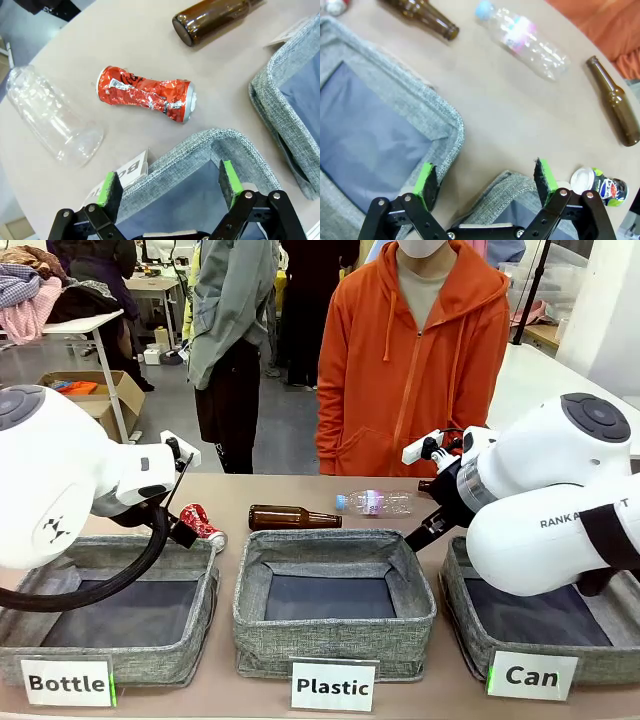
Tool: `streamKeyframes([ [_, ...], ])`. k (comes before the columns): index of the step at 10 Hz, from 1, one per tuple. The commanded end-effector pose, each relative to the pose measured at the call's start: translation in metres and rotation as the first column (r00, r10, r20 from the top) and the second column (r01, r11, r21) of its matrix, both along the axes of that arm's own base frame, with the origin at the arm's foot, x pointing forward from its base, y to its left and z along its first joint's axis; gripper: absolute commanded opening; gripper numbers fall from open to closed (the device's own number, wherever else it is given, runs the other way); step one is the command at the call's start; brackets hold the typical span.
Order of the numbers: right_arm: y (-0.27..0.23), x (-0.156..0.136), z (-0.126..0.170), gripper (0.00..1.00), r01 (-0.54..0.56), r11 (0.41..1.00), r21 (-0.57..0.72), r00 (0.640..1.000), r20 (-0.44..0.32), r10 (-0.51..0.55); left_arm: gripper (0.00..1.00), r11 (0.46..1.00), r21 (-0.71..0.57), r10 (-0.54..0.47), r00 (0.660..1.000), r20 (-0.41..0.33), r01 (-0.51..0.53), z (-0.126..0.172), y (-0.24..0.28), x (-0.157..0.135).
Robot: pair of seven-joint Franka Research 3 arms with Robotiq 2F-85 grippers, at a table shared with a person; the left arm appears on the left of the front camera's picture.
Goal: Sort the can waste into the basket.
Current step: Pick up the can waste from the table and place it in the right Fabric basket.
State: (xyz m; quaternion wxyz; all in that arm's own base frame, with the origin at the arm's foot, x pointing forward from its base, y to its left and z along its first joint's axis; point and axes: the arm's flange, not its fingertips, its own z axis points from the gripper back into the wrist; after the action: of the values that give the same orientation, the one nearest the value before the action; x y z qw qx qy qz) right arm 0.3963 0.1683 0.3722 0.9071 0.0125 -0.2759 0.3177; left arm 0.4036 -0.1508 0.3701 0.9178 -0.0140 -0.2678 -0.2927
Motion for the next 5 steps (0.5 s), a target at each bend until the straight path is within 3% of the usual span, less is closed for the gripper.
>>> streamKeyframes([
  [1, -0.0001, 0.0000, 0.0000, 1.00, 0.000, 1.000, 0.001, 1.000, 0.000, 0.000, 1.00, 1.000, 0.000, 0.000, 1.000, 0.000, 0.000, 0.0000, 0.0000, 0.0000],
  [5, -0.0001, 0.0000, 0.0000, 1.00, 0.000, 1.000, 0.001, 1.000, 0.000, 0.000, 1.00, 1.000, 0.000, 0.000, 1.000, 0.000, 0.000, 0.0000, 0.0000, 0.0000],
])
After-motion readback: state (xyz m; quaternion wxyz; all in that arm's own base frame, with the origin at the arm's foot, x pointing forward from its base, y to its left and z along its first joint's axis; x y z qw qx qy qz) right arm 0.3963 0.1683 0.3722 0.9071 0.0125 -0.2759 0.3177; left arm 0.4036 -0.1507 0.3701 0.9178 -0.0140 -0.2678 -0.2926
